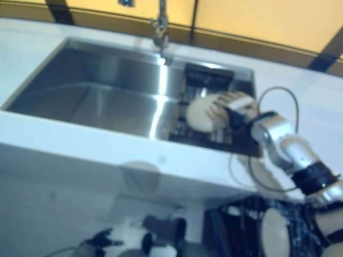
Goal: Take plates into dishwasher
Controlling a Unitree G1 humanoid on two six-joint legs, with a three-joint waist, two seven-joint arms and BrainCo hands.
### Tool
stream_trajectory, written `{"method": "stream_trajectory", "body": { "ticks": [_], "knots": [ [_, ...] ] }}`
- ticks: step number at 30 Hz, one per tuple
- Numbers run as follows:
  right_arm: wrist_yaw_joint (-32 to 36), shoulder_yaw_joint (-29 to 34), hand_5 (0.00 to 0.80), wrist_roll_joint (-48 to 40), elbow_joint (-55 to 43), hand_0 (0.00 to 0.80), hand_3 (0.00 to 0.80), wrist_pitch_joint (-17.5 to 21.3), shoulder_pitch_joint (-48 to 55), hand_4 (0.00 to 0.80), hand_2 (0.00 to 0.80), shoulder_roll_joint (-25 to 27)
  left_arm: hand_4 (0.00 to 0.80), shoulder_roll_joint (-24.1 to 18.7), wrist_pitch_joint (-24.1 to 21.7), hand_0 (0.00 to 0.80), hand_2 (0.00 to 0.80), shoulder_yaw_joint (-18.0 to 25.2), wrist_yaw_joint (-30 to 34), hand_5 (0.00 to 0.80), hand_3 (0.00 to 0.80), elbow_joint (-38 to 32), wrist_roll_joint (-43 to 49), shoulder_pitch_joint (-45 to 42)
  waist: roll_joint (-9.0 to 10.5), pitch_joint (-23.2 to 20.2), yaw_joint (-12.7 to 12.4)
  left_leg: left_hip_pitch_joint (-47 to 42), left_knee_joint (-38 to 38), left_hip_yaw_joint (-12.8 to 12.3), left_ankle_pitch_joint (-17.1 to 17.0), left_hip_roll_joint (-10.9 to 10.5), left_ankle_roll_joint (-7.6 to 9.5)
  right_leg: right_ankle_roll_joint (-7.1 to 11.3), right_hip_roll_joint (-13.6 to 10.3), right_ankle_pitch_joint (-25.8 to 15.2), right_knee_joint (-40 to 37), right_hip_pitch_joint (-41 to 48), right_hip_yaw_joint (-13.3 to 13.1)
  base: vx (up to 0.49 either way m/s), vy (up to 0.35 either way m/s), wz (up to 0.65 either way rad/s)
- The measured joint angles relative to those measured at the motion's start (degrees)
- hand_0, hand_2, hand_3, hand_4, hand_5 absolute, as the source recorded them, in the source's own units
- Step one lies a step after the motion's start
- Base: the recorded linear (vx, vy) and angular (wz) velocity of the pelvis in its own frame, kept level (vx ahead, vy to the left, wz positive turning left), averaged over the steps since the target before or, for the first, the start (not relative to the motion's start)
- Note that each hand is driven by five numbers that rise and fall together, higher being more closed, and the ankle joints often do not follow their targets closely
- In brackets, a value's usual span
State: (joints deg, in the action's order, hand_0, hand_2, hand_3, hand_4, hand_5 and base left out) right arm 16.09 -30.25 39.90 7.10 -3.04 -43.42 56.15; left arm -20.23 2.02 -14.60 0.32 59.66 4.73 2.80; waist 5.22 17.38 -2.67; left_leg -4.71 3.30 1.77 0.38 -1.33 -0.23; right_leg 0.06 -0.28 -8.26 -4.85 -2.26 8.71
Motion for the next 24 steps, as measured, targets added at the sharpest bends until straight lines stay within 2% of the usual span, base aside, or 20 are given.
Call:
{"method": "stream_trajectory", "body": {
  "ticks": [7,15,24],
  "knots": [
    [-0.01,-1.67,0.0,-0.01,0.25,0.0,0.0,-0.28,-1.52,0.0,0.0,-0.8,0.0,-0.01,0.05,0.0,0.0,-0.08,-0.14,0.0,0.0,-0.19,-0.06,0.33,0.69,1.27,-1.24,1.85,-1.14,0.35,0.14,0.04,-0.22,-0.06,-0.05,0.02,0.01,-1.0,0.63,0.026,-0.02,0.06],
    [-0.03,-2.15,0.0,-0.01,1.16,0.0,0.0,-2.22,-1.64,0.0,0.0,-2.63,0.0,-0.01,0.04,0.0,0.0,-0.21,-0.4,0.0,0.0,-1.15,-1.7,1.35,0.76,2.74,-1.4,3.49,-2.05,0.68,0.18,0.04,-0.31,-0.33,-0.2,-0.07,0.01,-1.62,1.21,0.006,-0.009,0.09],
    [0.03,-2.26,0.0,0.03,3.03,0.0,0.0,-2.49,-1.77,0.0,0.0,-4.05,0.0,-0.05,0.05,0.0,0.0,-0.51,-0.5,0.0,0.0,-2.33,-2.23,2.2,0.41,4.47,-1.41,3.88,-2.15,0.72,0.19,0.01,-0.32,-0.38,-0.25,-0.07,0.02,-1.86,1.24,-0.003,0.002,0.0]
  ]
}}
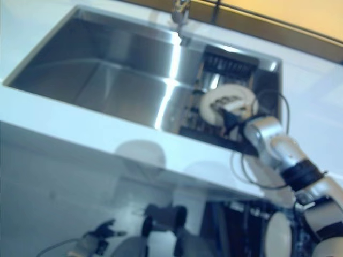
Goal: Take plates into dishwasher
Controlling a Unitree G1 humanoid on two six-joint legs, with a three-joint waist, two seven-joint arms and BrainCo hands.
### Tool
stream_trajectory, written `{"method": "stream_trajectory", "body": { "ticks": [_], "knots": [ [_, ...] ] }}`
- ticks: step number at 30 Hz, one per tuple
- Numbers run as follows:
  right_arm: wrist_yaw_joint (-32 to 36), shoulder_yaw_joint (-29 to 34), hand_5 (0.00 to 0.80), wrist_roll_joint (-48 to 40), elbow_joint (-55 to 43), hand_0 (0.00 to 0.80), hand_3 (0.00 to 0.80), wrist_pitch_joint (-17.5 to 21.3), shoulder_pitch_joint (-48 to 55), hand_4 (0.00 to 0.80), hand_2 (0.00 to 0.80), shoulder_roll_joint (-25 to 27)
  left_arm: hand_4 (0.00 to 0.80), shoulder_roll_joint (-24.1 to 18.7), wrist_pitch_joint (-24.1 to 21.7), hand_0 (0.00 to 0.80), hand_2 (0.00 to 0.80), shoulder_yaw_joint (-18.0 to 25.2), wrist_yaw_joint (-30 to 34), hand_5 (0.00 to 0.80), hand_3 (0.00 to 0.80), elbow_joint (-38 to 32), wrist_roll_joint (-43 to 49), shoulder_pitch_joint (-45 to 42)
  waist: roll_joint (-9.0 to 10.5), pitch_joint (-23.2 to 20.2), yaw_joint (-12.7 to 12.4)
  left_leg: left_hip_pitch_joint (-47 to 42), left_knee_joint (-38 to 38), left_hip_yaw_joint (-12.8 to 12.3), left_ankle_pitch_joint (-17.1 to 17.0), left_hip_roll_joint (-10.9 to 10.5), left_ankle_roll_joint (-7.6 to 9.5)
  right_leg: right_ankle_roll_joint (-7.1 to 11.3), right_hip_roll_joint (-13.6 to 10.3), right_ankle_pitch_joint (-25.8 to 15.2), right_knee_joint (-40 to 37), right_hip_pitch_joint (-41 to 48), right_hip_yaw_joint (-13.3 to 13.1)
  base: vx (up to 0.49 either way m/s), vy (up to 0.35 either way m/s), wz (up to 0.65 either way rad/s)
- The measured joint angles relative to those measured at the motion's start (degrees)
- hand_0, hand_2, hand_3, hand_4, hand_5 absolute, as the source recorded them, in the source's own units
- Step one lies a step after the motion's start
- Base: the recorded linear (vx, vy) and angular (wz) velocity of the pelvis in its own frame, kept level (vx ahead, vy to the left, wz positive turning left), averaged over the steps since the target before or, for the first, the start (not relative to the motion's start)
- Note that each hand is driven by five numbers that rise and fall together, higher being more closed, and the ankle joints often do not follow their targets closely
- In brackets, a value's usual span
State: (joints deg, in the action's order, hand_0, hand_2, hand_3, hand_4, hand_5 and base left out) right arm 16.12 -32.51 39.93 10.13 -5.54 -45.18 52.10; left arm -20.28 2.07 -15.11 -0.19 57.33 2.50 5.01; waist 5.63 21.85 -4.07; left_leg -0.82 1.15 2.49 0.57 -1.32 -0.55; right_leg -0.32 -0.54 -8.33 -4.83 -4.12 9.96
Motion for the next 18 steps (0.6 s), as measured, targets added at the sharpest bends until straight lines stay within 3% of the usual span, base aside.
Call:
{"method": "stream_trajectory", "body": {
  "ticks": [7,18],
  "knots": [
    [-0.61,0.03,0.0,1.21,0.93,0.0,0.0,-1.07,-0.08,0.0,0.0,-0.55,0.0,-0.01,0.08,0.0,0.0,-0.01,-0.34,0.0,0.0,-0.45,-1.52,0.87,-0.24,0.16,0.01,0.52,-0.54,-0.02,0.02,-0.04,-0.03,-0.02,-0.08,-0.02,0.01,-0.17,0.02,-0.018,0.012,0.03],
    [-8.13,0.26,0.0,4.44,6.1,0.0,0.0,-3.84,-0.22,0.0,0.0,-3.12,0.0,-0.06,0.1,0.0,0.0,-0.24,-0.34,0.0,0.0,-0.64,-1.57,0.87,-0.9,0.57,-0.14,0.66,-0.68,0.0,0.02,-0.07,-0.02,-0.03,-0.15,-0.02,0.02,-0.18,0.07,0.0,0.0,0.0]
  ]
}}
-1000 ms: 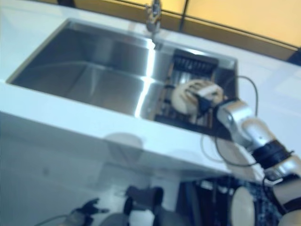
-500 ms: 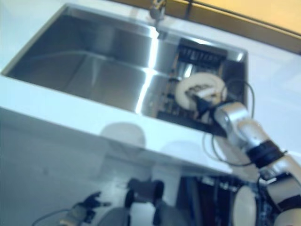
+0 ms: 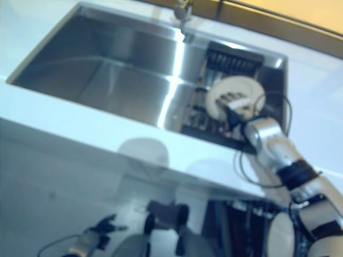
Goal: Take plates into dishwasher
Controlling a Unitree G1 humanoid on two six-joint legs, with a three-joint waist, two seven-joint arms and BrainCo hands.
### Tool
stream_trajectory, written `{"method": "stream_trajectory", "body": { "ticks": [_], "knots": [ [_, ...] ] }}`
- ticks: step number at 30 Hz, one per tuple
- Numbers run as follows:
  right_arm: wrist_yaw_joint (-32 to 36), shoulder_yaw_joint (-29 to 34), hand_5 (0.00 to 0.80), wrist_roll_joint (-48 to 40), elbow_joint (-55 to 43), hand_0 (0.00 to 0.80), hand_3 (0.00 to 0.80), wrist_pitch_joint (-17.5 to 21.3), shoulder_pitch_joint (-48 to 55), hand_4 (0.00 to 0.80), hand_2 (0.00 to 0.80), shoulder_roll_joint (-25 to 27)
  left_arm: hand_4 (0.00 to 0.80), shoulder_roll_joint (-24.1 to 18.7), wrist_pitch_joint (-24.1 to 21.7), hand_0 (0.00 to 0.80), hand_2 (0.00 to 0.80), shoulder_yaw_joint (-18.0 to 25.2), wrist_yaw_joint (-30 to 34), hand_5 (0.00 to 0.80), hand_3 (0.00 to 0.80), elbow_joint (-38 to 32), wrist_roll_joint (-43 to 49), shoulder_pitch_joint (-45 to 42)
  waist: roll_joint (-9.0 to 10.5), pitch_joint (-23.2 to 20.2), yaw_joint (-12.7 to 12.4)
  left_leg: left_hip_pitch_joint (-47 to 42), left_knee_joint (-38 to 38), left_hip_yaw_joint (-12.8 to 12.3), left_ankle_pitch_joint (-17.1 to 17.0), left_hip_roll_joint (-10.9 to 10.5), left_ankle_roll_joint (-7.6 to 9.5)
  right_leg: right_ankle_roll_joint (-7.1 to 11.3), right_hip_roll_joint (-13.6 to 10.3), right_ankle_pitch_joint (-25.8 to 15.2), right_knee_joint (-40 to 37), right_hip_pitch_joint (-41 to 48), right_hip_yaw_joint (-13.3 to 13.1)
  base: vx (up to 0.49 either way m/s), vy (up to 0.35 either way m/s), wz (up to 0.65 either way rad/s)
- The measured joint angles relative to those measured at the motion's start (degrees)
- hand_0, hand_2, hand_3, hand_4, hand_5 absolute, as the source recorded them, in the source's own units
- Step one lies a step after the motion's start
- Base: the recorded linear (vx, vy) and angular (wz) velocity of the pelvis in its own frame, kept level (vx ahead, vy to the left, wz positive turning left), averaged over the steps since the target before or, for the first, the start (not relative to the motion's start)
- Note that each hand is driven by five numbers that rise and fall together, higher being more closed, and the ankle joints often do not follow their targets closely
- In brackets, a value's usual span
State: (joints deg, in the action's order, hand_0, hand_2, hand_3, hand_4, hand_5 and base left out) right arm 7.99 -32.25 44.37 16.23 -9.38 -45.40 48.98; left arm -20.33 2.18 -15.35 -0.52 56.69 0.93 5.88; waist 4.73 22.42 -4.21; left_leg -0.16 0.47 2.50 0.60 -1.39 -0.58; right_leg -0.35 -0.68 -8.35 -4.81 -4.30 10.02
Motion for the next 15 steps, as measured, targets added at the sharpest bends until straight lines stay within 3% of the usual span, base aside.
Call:
{"method": "stream_trajectory", "body": {
  "ticks": [7,15],
  "knots": [
    [-5.34,-0.01,0.0,0.11,2.58,0.0,0.0,-4.79,-0.75,0.0,0.0,-1.36,0.0,0.09,-0.08,0.0,0.0,-0.89,0.01,0.0,0.0,-0.56,-0.03,0.1,-1.09,0.66,-0.06,0.46,-0.07,0.11,0.0,-0.03,0.0,-0.01,-0.04,0.0,0.0,-0.41,0.03,0.0,0.0,0.0],
    [-8.06,-0.02,0.0,0.61,3.69,0.0,0.0,-6.92,-1.21,0.0,0.0,-1.37,0.0,0.11,0.01,0.0,0.0,-1.01,0.04,0.0,0.0,-1.33,-0.58,0.72,-1.59,0.95,-0.18,0.95,-0.24,0.68,-0.02,-0.11,-0.01,-0.23,-0.11,-0.04,0.0,-0.74,-0.04,-0.005,0.005,0.03]
  ]
}}
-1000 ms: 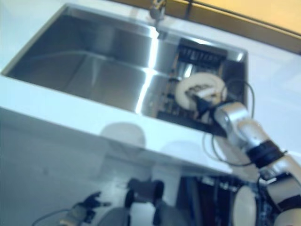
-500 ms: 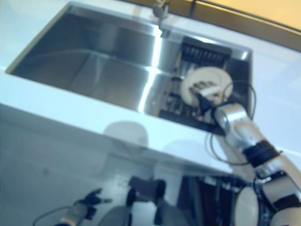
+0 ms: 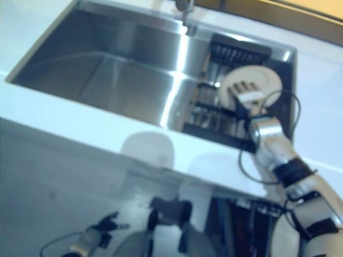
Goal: Take plates into dishwasher
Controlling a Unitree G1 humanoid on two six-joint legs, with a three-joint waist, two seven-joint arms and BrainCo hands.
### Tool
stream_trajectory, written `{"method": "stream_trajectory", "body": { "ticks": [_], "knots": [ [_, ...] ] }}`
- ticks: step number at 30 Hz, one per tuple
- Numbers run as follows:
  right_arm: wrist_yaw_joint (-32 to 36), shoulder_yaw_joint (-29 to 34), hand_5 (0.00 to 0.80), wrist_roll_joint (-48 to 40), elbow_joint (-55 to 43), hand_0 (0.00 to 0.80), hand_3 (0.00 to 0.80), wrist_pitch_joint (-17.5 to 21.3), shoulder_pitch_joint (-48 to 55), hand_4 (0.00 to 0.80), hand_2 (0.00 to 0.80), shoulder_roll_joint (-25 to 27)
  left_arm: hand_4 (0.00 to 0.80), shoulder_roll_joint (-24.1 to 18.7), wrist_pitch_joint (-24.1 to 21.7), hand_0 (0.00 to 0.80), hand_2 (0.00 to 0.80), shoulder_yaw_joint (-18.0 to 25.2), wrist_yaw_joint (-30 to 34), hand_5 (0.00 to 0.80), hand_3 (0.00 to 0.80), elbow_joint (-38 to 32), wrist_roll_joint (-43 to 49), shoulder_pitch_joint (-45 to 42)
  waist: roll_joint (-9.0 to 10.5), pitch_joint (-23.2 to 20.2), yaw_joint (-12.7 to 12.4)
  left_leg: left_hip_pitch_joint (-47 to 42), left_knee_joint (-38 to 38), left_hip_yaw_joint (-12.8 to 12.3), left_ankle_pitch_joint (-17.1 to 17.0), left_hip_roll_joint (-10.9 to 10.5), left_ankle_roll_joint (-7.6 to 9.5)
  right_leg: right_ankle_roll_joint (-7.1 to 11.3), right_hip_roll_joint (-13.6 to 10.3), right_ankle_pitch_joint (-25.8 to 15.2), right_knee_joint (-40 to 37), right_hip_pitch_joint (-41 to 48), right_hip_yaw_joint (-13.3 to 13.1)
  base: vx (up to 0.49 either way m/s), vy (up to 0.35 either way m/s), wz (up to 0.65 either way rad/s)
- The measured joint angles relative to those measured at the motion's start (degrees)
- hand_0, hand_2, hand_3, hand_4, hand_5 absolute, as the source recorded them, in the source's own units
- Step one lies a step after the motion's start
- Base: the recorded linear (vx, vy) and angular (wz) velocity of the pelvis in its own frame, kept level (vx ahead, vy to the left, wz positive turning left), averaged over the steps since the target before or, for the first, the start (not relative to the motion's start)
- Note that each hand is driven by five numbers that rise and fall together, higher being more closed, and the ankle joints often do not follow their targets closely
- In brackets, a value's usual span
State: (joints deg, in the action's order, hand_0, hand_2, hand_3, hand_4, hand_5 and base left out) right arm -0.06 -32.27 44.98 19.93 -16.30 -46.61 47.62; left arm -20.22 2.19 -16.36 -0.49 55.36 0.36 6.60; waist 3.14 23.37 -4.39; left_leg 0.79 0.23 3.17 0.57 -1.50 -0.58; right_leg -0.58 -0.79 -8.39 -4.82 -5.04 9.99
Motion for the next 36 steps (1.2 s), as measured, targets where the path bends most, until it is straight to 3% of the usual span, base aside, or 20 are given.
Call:
{"method": "stream_trajectory", "body": {
  "ticks": [11,12,13,14,15,20,36],
  "knots": [
    [-3.33,-0.05,0.0,0.65,1.77,0.0,0.0,-1.23,-0.49,0.0,0.0,0.05,0.0,0.01,0.32,0.0,0.0,-0.94,0.06,0.0,0.0,-0.07,-0.01,0.82,-0.25,0.14,-1.24,0.13,-0.09,0.07,-0.01,-0.07,-0.01,-0.03,-0.05,-0.02,0.0,0.0,0.01,0.0,0.0,0.0],
    [-3.72,-0.05,0.213,0.65,1.77,0.213,0.213,-1.22,-0.49,0.213,0.213,0.09,0.0,0.0,0.38,0.0,0.0,-0.93,0.06,0.0,0.0,-0.06,-0.01,0.82,-0.25,0.14,-1.22,0.25,-0.09,0.08,-0.01,-0.07,-0.01,-0.03,-0.05,-0.01,0.0,0.0,0.02,0.0,0.0,0.0],
    [-4.16,-0.04,0.351,0.65,1.77,0.351,0.351,-1.21,-0.48,0.351,0.351,0.14,0.0,0.01,0.43,0.0,0.0,-0.92,0.07,0.0,0.0,-0.08,0.0,0.81,-0.25,0.14,-1.21,0.26,-0.09,0.09,-0.01,-0.07,-0.01,-0.03,-0.04,-0.01,0.0,0.0,0.02,0.0,0.0,0.0],
    [-4.35,-0.02,0.398,0.64,1.73,0.398,0.398,-1.18,-0.49,0.398,0.398,0.26,0.0,0.01,0.48,0.0,0.0,-0.91,0.08,0.0,0.0,-0.08,0.0,0.81,-0.24,0.14,-1.2,0.25,-0.08,0.09,-0.01,-0.07,-0.01,-0.03,-0.04,-0.01,0.0,0.0,0.02,0.0,0.0,0.0],
    [-4.74,0.03,0.562,0.66,1.68,0.562,0.562,-1.14,-0.49,0.562,0.562,0.44,0.0,0.01,0.56,0.0,0.0,-0.9,0.08,0.0,0.0,-0.08,0.0,0.81,-0.24,0.14,-1.22,0.25,-0.08,0.09,-0.01,-0.07,-0.01,-0.03,-0.04,-0.01,0.0,0.0,0.02,0.0,0.0,0.0],
    [-6.86,0.39,0.775,2.36,0.37,0.775,0.775,-0.11,-1.3,0.775,0.775,1.63,0.0,0.02,0.88,0.0,0.0,-0.9,0.09,0.0,0.0,-0.13,0.0,0.81,-0.21,0.12,-1.22,-0.16,-0.1,0.09,-0.01,-0.06,-0.01,-0.04,-0.04,-0.02,0.0,0.33,0.02,0.0,0.001,0.01],
    [-5.85,0.66,0.8,2.98,0.59,0.8,0.8,2.45,-1.24,0.8,0.8,2.84,0.0,-0.04,1.07,0.0,0.0,-0.7,0.12,0.0,0.0,-0.74,0.0,0.4,1.63,-0.99,-1.17,-0.38,-0.94,-0.01,-0.06,-0.37,0.06,-0.65,-0.32,-0.25,0.01,1.02,-0.15,0.001,0.002,0.03]
  ]
}}
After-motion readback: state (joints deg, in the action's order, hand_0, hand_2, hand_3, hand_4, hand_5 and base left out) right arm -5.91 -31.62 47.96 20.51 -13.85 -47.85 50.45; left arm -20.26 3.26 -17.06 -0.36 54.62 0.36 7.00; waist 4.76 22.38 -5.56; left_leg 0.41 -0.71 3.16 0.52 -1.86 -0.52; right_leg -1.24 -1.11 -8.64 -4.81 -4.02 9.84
